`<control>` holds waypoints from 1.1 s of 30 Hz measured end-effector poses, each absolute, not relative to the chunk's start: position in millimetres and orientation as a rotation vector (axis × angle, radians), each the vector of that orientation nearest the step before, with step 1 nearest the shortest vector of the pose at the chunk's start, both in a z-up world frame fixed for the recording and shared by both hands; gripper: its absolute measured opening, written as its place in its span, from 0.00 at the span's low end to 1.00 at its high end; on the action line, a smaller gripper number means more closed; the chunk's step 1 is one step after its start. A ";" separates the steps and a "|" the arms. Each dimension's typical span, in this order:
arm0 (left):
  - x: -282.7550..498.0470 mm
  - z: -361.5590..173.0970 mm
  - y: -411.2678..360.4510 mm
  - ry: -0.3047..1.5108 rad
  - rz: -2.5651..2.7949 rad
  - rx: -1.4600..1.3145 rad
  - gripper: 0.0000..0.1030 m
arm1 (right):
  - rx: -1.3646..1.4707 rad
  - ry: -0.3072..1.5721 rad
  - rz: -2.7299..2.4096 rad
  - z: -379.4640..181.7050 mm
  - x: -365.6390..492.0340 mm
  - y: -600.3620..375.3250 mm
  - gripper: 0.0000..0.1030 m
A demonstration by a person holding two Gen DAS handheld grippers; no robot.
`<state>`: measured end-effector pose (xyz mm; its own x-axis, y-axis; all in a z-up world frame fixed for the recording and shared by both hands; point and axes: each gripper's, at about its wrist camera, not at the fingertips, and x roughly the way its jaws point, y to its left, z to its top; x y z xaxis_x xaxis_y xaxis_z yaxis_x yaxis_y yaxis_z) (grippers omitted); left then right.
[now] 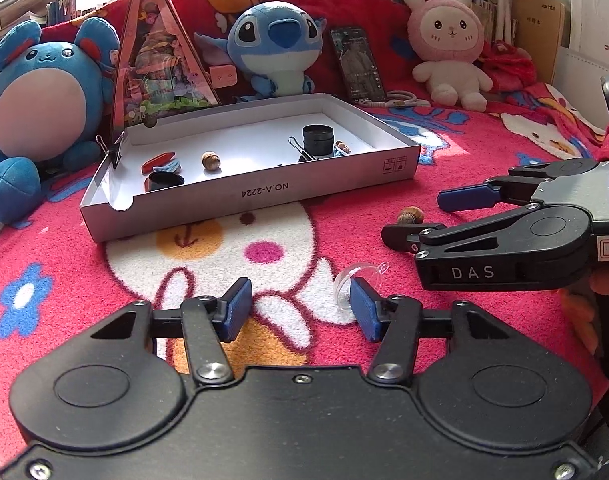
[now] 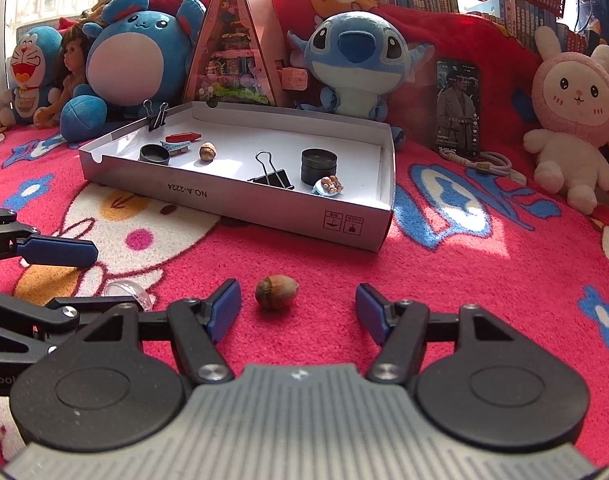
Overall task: Organize rigid objects
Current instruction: 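Move the right tool to the acorn while the left tool approaches the clear plastic cup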
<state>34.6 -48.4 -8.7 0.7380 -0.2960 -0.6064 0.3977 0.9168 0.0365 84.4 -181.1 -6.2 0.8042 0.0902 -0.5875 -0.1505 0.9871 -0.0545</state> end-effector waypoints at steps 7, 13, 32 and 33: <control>31.1 -6.2 -47.5 0.615 -0.367 0.146 0.25 | -0.102 0.624 0.137 -5.8 84.0 -180.9 0.74; 31.7 -4.3 -42.9 0.616 -0.360 0.128 0.20 | -0.108 0.623 0.155 -6.0 82.8 -178.2 0.74; 23.4 -0.8 -44.2 0.604 -0.388 0.130 0.20 | -0.073 0.621 0.195 -5.7 79.2 -177.4 0.48; 21.5 0.5 -44.3 0.598 -0.392 0.134 0.24 | -0.064 0.621 0.193 -5.5 79.2 -178.5 0.46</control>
